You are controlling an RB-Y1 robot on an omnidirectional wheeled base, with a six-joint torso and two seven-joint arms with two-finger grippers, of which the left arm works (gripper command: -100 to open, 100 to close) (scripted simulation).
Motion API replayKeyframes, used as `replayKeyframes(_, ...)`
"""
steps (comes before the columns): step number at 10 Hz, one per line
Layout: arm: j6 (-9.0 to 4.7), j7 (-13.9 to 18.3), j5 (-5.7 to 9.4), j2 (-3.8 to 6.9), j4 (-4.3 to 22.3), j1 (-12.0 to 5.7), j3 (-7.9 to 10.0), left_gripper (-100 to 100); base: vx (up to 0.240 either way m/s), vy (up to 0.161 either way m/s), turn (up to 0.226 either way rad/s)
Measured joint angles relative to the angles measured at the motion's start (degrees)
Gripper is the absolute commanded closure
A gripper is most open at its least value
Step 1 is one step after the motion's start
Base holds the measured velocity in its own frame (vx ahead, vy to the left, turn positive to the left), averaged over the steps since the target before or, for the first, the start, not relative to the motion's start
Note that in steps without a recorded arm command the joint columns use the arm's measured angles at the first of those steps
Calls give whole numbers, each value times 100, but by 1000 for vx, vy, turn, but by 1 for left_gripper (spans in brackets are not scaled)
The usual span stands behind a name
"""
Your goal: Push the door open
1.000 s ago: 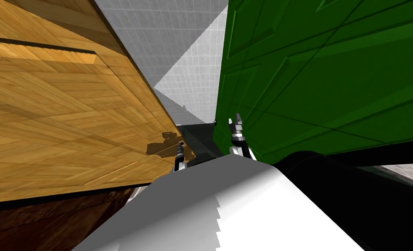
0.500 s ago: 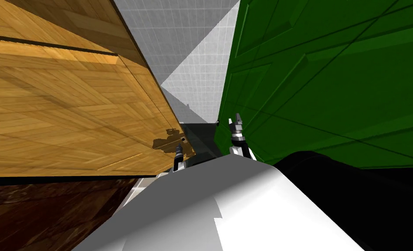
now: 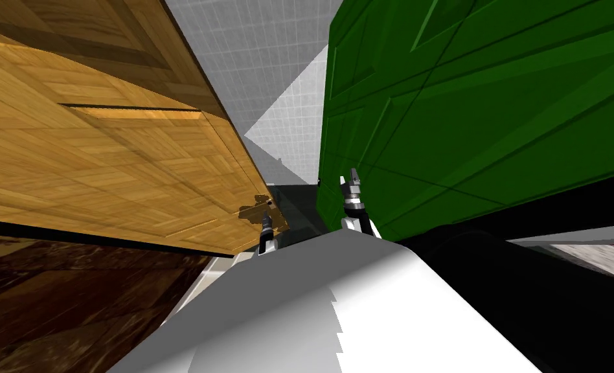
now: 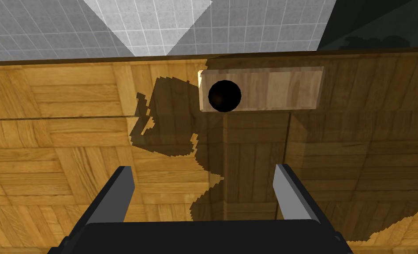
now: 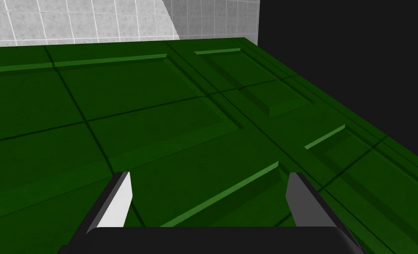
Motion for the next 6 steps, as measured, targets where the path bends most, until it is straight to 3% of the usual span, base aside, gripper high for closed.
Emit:
replayKeyframes(3, -79, -27, 5, 35, 31, 11, 15, -100, 207, 45, -15)
replayKeyframes(6, -170, -59, 9, -2, 61, 34, 30, -100, 220, 40, -23)
